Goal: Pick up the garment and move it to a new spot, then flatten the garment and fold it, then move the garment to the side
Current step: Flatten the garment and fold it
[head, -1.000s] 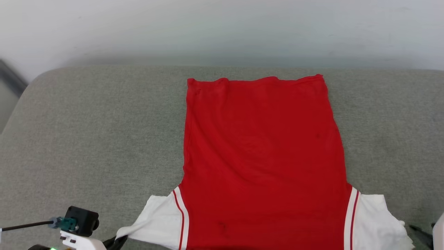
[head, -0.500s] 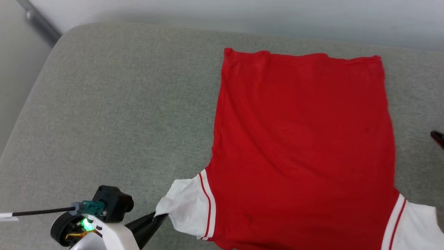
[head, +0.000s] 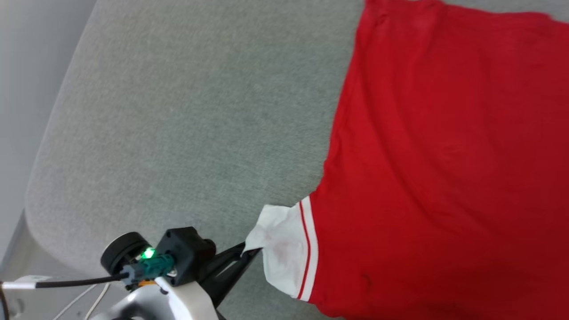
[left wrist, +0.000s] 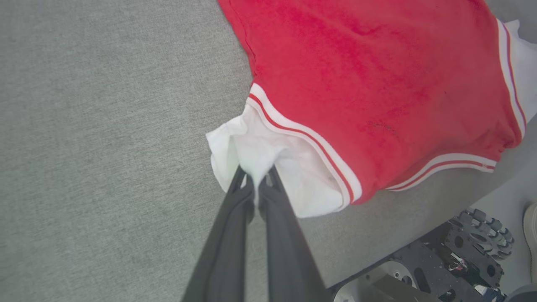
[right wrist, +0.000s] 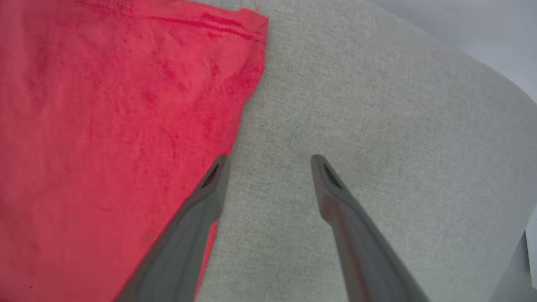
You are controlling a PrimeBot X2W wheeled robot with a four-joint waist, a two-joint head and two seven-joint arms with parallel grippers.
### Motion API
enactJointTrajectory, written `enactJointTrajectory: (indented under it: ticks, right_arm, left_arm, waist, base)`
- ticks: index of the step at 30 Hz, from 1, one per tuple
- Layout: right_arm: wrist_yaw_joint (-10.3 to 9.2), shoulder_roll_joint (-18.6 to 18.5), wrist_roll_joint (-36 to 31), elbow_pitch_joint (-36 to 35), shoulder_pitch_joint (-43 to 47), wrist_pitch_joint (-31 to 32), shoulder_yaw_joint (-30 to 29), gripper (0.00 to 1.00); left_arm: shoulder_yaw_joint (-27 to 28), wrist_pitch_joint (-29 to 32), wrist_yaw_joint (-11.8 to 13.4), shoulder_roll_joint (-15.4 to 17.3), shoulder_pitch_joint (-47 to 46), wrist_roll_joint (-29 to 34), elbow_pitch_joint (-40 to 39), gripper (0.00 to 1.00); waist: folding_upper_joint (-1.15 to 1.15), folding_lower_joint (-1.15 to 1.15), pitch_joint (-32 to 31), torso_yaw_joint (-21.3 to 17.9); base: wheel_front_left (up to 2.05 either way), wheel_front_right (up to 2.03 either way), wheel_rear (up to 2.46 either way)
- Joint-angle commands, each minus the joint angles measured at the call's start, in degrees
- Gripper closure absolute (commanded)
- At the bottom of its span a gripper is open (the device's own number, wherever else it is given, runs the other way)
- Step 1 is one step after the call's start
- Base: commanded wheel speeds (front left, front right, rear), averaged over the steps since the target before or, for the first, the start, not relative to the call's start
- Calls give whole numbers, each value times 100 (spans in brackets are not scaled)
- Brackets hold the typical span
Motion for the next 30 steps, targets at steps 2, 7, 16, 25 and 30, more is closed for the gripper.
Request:
enactJointTrajectory:
  ticks: [2, 7, 16, 25, 30]
  right_arm:
    - [-2, -59, -121, 187, -293, 126, -40, 0]
    - [-2, -38, -356, 523, -476, 182, -49, 0]
    - [-2, 113, -497, 1063, -93, 188, -31, 100]
    - [-2, 59, -405, 1120, 223, -13, -15, 100]
    - [-2, 232, -281, 1099, 543, -226, -43, 100]
  left_arm:
    - [-95, -34, -60, -121, -116, 109, -7, 100]
    - [-222, -109, -155, -323, -260, 211, 90, 100]
    - [-241, -249, -222, -462, -355, 207, 264, 100]
    - [-200, -225, -149, -338, -346, 306, 402, 100]
    - [-147, -148, 24, -181, -153, 283, 450, 100]
  waist:
    - [0, -2, 480, 488]
    - [0, -2, 671, 698]
    - [0, -2, 751, 834]
    - [0, -2, 356, 572]
    - [0, -2, -160, 233]
  base:
    - [0, 0, 0]
    - [0, 0, 0]
    - [0, 0, 0]
    - [0, 0, 0]
    - [0, 0, 0]
